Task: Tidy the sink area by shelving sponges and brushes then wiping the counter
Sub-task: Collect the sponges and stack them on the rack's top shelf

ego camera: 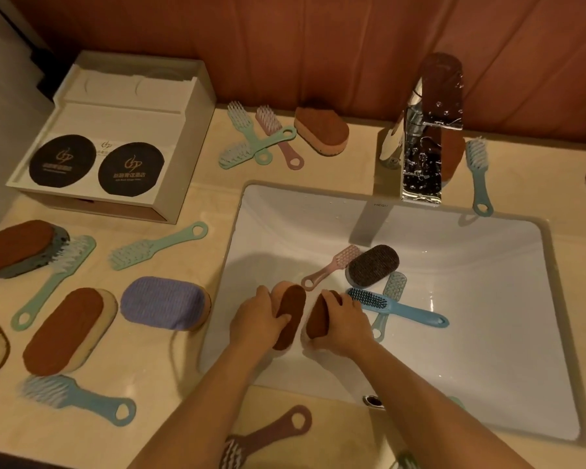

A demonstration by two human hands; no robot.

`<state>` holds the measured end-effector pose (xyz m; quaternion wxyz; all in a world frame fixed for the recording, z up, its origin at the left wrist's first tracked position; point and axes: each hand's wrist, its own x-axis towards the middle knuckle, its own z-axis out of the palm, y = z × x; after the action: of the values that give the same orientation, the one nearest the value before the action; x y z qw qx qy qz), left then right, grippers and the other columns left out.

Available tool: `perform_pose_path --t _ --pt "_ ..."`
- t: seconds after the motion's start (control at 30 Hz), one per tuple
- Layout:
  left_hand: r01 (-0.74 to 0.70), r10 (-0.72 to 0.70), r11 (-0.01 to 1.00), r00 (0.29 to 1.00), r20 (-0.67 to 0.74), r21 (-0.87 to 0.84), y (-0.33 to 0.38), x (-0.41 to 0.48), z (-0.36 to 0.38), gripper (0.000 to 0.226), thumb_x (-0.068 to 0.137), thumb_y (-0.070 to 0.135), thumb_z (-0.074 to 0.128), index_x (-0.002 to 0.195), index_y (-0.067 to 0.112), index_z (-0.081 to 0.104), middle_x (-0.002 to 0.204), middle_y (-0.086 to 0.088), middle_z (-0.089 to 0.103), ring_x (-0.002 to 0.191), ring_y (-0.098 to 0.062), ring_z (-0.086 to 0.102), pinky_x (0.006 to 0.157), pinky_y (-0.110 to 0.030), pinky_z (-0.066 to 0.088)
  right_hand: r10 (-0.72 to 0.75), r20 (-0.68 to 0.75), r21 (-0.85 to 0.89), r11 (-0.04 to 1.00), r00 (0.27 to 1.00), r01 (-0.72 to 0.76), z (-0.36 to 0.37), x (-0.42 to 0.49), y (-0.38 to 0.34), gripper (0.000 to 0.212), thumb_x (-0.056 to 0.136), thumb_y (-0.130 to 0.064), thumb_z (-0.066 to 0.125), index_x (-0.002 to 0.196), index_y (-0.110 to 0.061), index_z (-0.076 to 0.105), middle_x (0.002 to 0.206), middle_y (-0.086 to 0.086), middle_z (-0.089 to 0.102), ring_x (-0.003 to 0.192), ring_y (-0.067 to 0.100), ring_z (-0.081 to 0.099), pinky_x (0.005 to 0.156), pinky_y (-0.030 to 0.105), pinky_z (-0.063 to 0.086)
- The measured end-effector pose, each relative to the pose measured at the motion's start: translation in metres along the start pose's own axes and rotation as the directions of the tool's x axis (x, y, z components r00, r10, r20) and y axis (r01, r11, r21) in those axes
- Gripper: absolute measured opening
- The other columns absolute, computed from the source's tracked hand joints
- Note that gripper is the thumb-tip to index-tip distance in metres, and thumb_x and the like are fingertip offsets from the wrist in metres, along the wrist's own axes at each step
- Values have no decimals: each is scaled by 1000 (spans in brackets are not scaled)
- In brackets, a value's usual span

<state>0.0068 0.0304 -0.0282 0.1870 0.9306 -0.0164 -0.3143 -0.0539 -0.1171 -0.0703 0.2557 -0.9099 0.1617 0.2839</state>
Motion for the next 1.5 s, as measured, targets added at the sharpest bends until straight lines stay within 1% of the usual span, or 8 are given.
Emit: perform_pose_path --t 0.2,0.33,0.5,0.57,0.73,1.27,1.37,1.5 --pt "44 -14 931 996 84 -362 5 -12 -14 36 82 37 66 101 12 49 95 -4 56 88 -20 55 71 -29 43 28 -123 557 829 992 46 -31 -47 7 62 55 -46 79 102 -17 51 93 -1 56 86 25 56 75 39 51" --pt "92 38 766 982 187 -636 14 -33 -23 44 84 36 63 119 10 55 109 -4 63 98 -19 58 74 -25 48 -7 -118 765 636 993 95 -57 -86 7 88 70 -17 79 141 -27 27 124 -7 42 110 10 45 91 26 46" --pt "156 146 560 948 283 -813 28 -58 -37 55 80 47 64 122 11 58 112 -11 68 104 -27 64 86 -37 52 -74 -233 786 572 970 232 -78 -124 -1 94 61 -26 81 125 -58 19 126 -21 33 111 2 42 68 6 47" --pt "162 235 508 919 317 -846 34 -67 -43 63 73 56 62 123 19 55 115 -10 67 104 -25 65 79 -35 54 -89 -293 748 599 952 286 -84 -136 -6 94 59 -34 80 122 -63 17 131 -23 29 115 0 39 70 4 45" --pt "241 469 283 810 353 -928 55 -96 -59 49 80 44 52 127 31 51 123 -10 64 117 -25 58 103 -45 42 -155 -425 648 635 892 420 -96 -163 -15 99 62 -40 81 136 -55 16 140 -24 28 117 -25 30 82 -3 38" --pt "132 519 578 702 488 -805 86 -132 -94 62 71 62 46 123 29 53 119 -12 63 107 -26 63 85 -37 53 -259 -552 434 722 793 538 -121 -206 -31 100 63 -43 80 140 -48 16 142 -30 23 126 -17 27 92 -1 34" --pt "164 520 569 688 507 -806 83 -132 -96 65 68 65 44 120 27 56 110 -10 68 95 -22 67 72 -32 54 -281 -557 414 722 782 555 -121 -206 -38 99 63 -45 81 139 -50 17 142 -30 22 127 -16 26 95 0 32" --pt "176 574 496 668 473 -851 84 -128 -103 56 71 54 52 118 23 58 109 -11 69 100 -26 66 85 -41 54 -280 -552 459 685 786 566 -128 -199 -40 97 63 -40 82 136 -53 20 136 -34 27 124 -15 30 92 4 37"
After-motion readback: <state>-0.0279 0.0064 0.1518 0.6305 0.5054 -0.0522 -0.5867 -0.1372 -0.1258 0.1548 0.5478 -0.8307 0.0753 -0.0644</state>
